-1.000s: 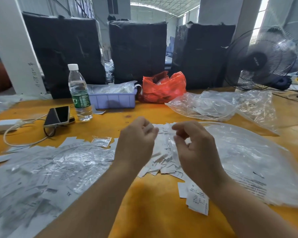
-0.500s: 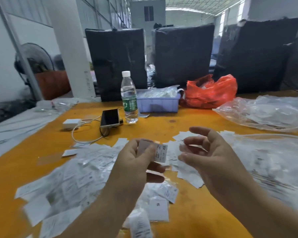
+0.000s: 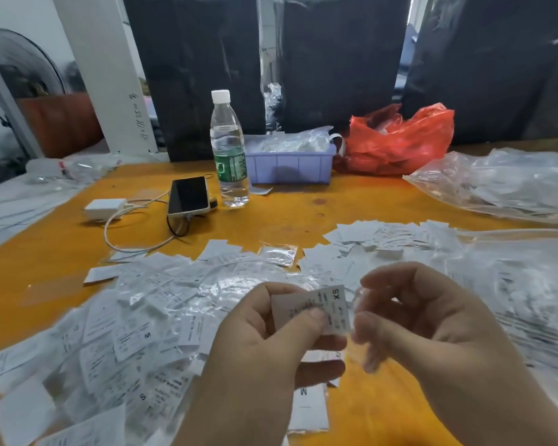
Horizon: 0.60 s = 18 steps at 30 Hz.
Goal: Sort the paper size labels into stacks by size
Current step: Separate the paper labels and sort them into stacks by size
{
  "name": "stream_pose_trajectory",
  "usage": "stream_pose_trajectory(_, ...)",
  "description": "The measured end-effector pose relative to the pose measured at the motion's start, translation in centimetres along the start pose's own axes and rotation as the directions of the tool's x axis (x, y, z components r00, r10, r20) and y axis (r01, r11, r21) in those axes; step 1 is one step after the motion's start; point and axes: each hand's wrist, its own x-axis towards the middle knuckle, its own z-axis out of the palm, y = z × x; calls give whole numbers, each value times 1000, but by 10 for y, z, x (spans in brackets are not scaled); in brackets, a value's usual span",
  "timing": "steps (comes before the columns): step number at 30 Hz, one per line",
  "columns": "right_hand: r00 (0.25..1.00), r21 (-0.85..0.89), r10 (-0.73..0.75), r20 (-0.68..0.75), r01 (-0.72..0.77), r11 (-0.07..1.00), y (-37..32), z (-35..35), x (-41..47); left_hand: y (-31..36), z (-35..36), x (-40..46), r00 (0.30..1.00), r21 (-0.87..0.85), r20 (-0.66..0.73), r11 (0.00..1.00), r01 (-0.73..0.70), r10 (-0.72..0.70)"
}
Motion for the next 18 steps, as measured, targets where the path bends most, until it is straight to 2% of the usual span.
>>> stream_pose_trajectory(6, 998, -25, 64, 11, -64, 998, 1, 4, -2, -2, 2, 1, 989, -75, -32, 987, 143, -146)
stream_pose_trajectory(18, 994, -67, -2, 105, 9, 998, -3, 3, -9, -7, 8, -5, 999, 45, 29, 999, 16, -17)
